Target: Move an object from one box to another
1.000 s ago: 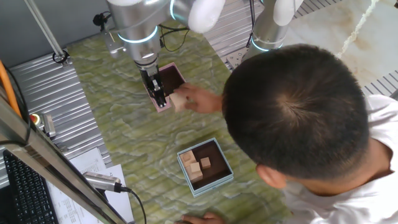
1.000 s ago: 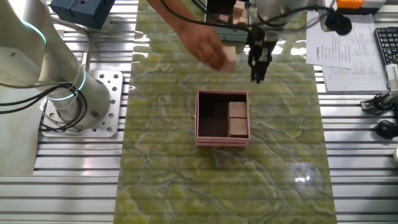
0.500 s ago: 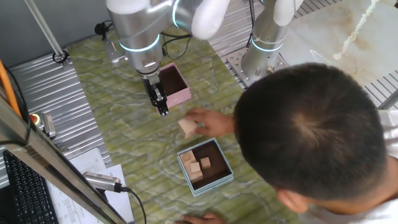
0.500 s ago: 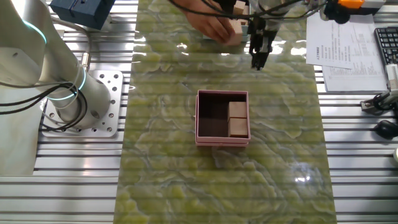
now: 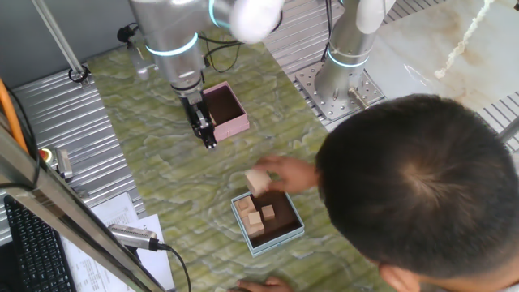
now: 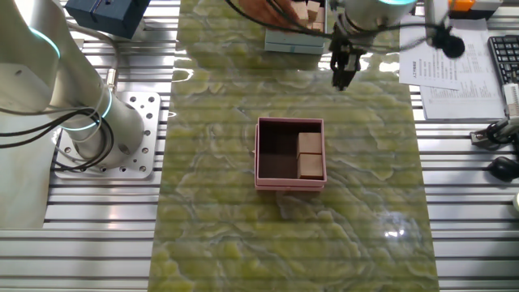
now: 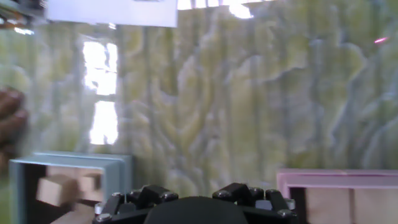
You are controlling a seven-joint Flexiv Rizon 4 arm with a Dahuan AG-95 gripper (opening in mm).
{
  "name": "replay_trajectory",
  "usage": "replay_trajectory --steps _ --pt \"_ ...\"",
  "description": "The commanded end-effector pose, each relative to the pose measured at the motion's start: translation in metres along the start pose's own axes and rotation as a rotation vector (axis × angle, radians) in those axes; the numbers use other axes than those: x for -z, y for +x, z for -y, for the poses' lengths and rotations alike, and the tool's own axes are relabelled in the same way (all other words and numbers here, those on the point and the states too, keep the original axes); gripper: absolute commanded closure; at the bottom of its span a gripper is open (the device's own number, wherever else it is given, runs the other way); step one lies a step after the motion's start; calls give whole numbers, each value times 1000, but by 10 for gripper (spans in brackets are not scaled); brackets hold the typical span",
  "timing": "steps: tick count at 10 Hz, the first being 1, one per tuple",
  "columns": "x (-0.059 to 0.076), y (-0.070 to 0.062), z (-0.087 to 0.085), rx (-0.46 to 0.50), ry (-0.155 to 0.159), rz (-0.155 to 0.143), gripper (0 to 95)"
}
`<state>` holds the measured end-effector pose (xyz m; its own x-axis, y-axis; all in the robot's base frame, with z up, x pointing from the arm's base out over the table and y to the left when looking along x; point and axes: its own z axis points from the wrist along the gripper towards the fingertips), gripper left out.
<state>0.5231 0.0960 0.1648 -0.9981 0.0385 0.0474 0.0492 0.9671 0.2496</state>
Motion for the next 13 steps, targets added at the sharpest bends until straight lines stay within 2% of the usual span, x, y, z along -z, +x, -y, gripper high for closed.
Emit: replay_trajectory --steps 1,2,3,4,5,7,9,12,13 --pt "3 -14 -24 -45 -14 -21 570" --pt "5 -19 -30 -46 9 -43 760" --pt "5 -19 -30 -28 33 -35 950" --pt "4 -19 -30 -12 94 -20 950" --pt "4 -19 -30 -8 126 -19 950" --pt "2 -20 -29 4 215 -18 950" --pt "2 -20 -29 13 220 -11 950" --pt "2 -20 -29 19 221 -17 950" --pt "1 -20 -29 14 236 -13 950"
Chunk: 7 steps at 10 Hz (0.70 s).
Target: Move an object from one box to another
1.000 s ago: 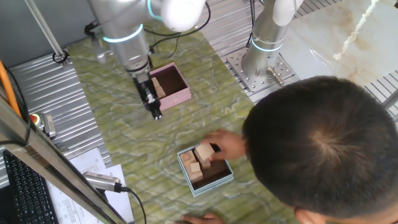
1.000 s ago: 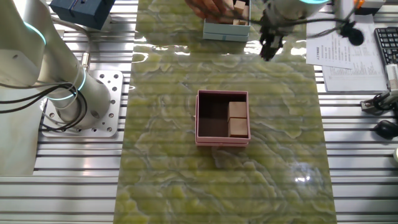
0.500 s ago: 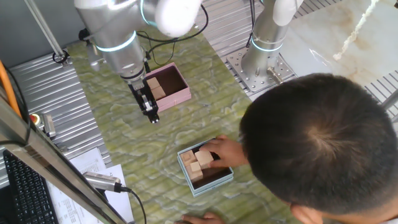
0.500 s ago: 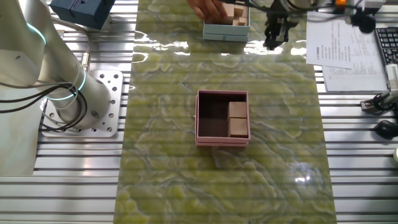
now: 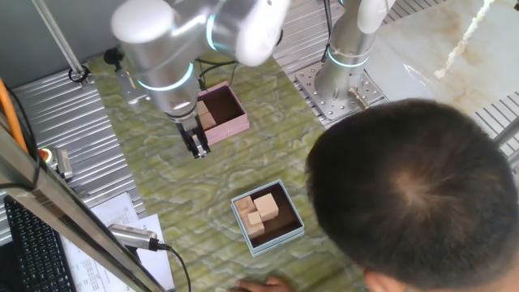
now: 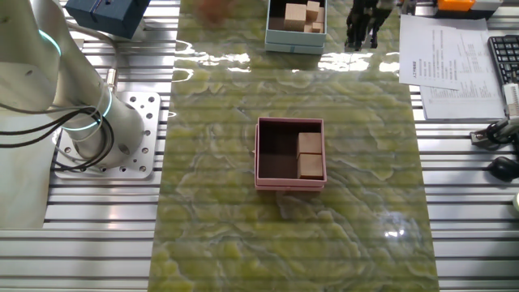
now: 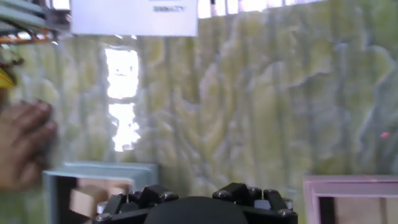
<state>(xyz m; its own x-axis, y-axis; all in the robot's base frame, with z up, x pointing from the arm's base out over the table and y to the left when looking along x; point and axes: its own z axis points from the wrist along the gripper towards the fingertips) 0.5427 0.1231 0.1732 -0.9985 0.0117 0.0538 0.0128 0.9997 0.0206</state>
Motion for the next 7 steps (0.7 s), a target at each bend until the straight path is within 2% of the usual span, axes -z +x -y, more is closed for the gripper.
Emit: replay_trajectory --steps 1,2,4,7 --pt "-1 -2 0 -11 7 -5 950" --pt "-5 -2 1 -18 13 5 950" --pt "-13 -5 2 -53 18 59 950" --pt "-14 -5 2 -52 30 53 950"
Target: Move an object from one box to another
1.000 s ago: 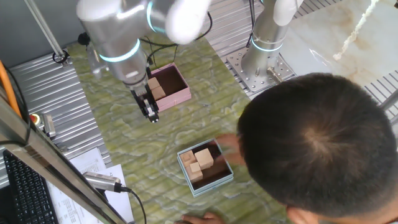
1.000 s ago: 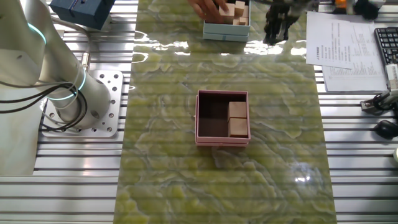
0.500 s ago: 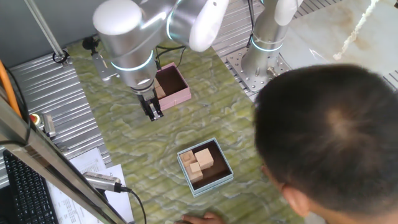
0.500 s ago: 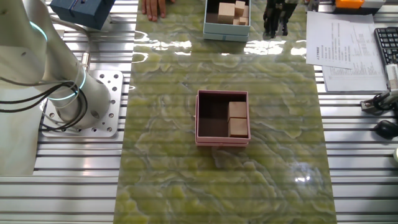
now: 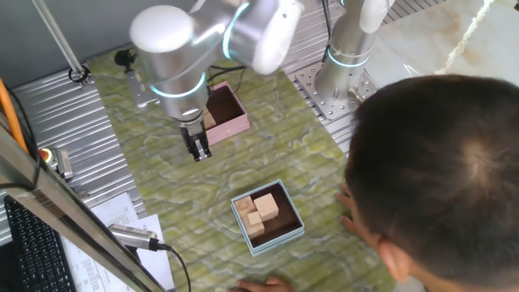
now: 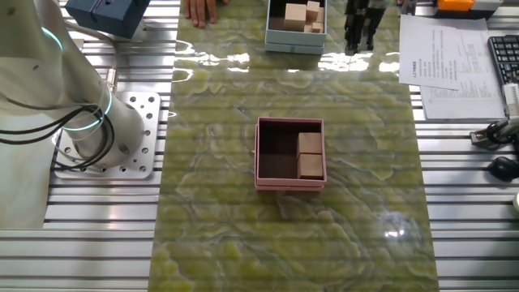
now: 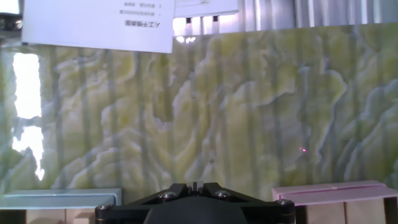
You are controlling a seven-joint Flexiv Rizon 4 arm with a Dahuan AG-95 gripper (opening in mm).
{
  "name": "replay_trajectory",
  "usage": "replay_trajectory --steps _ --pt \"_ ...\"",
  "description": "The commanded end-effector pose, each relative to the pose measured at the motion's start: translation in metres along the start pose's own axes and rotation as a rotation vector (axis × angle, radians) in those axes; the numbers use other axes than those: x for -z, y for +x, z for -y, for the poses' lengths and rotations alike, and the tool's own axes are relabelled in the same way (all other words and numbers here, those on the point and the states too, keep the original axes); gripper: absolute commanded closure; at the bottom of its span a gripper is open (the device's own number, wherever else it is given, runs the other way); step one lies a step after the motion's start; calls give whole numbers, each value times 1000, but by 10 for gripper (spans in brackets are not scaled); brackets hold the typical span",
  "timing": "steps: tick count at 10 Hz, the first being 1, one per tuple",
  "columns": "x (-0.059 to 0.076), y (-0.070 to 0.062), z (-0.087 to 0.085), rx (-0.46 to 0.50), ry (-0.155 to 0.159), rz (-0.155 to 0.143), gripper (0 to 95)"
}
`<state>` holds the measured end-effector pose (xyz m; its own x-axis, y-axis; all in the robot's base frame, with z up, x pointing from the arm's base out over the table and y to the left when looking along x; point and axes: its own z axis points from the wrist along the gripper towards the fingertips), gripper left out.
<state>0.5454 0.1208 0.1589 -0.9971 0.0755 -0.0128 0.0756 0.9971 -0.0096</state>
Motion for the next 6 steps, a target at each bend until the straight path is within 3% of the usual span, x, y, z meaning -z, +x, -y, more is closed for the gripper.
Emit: replay_trajectory --steps 1,6 --pt "-1 -2 0 15 -2 -12 950" --pt "-1 -1 0 20 -4 -15 950"
